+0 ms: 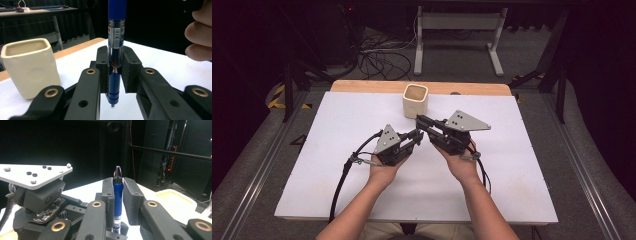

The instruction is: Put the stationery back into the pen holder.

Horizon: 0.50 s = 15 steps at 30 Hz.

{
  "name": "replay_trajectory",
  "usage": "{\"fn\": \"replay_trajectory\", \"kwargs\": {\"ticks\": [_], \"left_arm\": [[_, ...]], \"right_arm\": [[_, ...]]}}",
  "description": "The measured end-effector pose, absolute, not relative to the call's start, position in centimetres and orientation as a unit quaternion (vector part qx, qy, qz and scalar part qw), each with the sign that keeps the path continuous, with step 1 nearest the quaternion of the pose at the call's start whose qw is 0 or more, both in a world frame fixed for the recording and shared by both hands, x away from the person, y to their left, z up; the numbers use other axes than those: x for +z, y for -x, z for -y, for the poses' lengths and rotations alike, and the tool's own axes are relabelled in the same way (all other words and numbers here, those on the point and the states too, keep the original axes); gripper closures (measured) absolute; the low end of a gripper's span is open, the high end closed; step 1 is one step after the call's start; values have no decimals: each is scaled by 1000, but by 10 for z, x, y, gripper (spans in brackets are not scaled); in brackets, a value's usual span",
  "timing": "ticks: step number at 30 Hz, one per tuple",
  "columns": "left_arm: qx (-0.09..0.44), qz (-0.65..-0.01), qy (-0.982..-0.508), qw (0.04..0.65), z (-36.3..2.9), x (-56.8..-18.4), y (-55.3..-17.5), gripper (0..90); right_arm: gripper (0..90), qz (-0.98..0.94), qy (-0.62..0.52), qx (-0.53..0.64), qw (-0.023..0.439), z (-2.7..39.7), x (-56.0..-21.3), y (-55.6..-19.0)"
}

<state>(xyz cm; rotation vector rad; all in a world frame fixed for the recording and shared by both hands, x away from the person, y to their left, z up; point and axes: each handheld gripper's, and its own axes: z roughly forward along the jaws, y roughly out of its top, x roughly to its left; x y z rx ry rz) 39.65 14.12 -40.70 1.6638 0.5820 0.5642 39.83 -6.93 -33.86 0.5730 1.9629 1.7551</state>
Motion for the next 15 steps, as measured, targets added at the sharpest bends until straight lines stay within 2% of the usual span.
{"fn": "replay_trajectory", "kwargs": {"ticks": [3,15], "left_arm": [[245,-250,-719,600,-141,-406,-397,787],[254,-251,-714,602,-144,-399,-399,790]], "right_arm": [[795,-709,-208,637,221,71,-338,-399],[656,-713,-220,627,223,78,-340,-402]]}}
